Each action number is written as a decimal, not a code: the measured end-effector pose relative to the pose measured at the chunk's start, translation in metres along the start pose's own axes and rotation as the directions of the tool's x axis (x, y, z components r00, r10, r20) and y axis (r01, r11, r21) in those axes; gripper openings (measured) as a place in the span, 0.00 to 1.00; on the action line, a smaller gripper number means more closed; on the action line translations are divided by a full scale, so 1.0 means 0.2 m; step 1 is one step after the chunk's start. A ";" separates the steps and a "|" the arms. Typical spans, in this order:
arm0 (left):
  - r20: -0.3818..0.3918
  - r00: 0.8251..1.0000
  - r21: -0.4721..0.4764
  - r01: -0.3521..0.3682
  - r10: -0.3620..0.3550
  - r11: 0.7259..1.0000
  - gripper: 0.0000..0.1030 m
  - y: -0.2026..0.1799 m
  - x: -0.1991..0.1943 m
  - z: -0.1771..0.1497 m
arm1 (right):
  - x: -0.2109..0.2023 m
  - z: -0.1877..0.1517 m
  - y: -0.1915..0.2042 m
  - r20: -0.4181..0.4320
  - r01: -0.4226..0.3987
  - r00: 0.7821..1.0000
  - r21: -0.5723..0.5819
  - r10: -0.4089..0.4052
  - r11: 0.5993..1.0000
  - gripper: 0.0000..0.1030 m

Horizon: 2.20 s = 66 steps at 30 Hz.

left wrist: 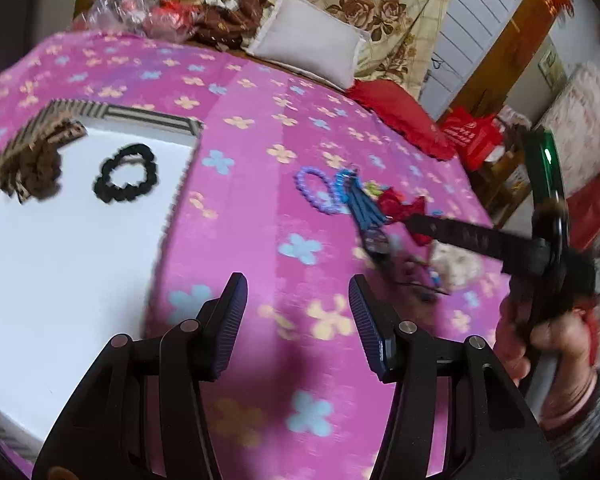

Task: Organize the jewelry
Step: 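Release the scrunchies into the tray with the left tool while the right tool drops the black scrunchie there, then grasp the purple bead bracelet with the left tool while the right tool grasps the blue-striped watch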

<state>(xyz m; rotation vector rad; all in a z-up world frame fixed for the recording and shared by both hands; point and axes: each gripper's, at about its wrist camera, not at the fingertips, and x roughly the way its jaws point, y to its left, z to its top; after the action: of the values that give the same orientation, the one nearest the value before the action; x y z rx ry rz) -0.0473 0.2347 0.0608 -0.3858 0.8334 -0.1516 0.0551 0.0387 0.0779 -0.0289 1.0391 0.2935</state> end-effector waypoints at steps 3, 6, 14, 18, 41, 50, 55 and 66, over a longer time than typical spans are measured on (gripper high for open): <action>0.001 1.000 -0.026 -0.014 0.014 1.000 0.51 0.09 0.02 0.04 | 0.14 0.09 0.12 -0.033 -0.059 0.998 -0.020 0.058 0.998 0.32; 0.015 1.000 -0.046 -0.017 0.017 0.999 0.51 0.17 0.02 0.09 | 0.30 0.16 0.21 -0.074 -0.070 0.995 -0.053 0.066 0.996 0.32; 0.026 0.998 -0.072 -0.048 0.050 0.996 0.51 0.29 0.02 0.13 | 0.47 0.20 0.26 -0.108 -0.034 0.994 -0.097 0.024 0.995 0.32; 0.030 0.997 -0.079 -0.062 0.064 0.995 0.51 0.31 0.01 0.14 | 0.38 0.07 0.28 -0.165 -0.117 0.982 -0.119 0.097 0.986 0.32; -0.196 0.978 0.111 0.101 -0.078 0.989 0.51 -0.03 0.20 -0.08 | 0.00 -0.19 -0.08 -0.051 0.047 0.997 -0.081 -0.051 0.996 0.41; -0.232 0.971 0.191 0.100 -0.054 0.976 0.51 -0.09 0.29 -0.14 | 0.20 -0.11 -0.09 -0.088 0.061 0.994 -0.086 -0.069 0.994 0.43; -0.233 0.970 0.214 0.123 -0.071 0.969 0.51 -0.10 0.30 -0.14 | 0.24 -0.09 -0.08 -0.074 0.060 0.995 -0.081 -0.066 0.995 0.44; -0.270 0.951 0.205 0.207 -0.148 0.957 0.49 -0.10 0.31 -0.13 | 0.25 -0.09 -0.07 -0.062 0.066 0.995 -0.109 -0.073 0.992 0.44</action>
<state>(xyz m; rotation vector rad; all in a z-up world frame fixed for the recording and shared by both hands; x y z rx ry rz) -0.0257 0.1925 0.0101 -0.2236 1.0189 -0.4714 0.0677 0.0331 0.0242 -0.1721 1.0843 0.2865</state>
